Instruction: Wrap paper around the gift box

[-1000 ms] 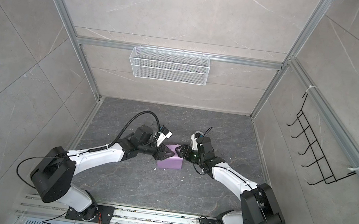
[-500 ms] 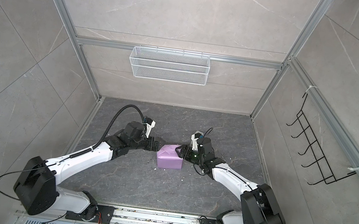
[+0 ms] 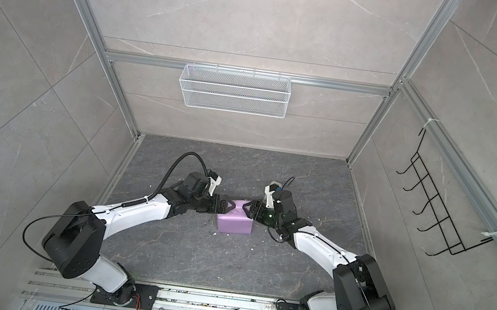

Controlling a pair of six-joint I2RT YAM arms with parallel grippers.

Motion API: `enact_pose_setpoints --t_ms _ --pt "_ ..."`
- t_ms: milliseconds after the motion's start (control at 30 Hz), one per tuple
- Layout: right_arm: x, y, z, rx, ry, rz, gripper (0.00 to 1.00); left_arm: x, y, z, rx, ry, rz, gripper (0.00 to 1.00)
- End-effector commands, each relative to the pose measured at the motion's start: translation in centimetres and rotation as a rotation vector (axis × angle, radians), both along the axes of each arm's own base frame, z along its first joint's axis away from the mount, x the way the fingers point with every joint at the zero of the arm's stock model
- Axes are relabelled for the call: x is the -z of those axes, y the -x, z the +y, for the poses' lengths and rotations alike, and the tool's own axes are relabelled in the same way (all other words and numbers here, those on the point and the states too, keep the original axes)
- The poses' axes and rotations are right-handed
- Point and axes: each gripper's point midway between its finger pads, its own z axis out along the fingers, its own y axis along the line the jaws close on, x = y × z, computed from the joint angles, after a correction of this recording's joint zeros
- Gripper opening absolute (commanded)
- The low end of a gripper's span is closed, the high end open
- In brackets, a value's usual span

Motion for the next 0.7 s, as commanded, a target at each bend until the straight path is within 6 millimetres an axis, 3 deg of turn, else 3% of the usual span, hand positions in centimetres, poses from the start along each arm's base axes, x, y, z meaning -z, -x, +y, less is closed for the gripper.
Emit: enact_pose_setpoints --t_ms 0,167,433,667 --pt "2.4 1.6 -0.6 -0.018 0.060 0.084 0.74 0.1 -0.3 0.6 -0.024 0.025 0.009 0.94" --pt "2.5 1.6 -0.5 -0.021 0.063 0.086 0.74 0.9 0.1 1.6 -0.034 0.022 0.023 0.93" --pt "2.5 1.6 -0.5 -0.022 0.067 0.089 0.74 1.8 0.7 1.3 -0.035 0.062 0.063 0.93" --pt "-0.3 0.9 0.1 -0.044 0.044 0.041 0.76 2.5 0.9 1.6 -0.041 0.053 0.080 0.91"
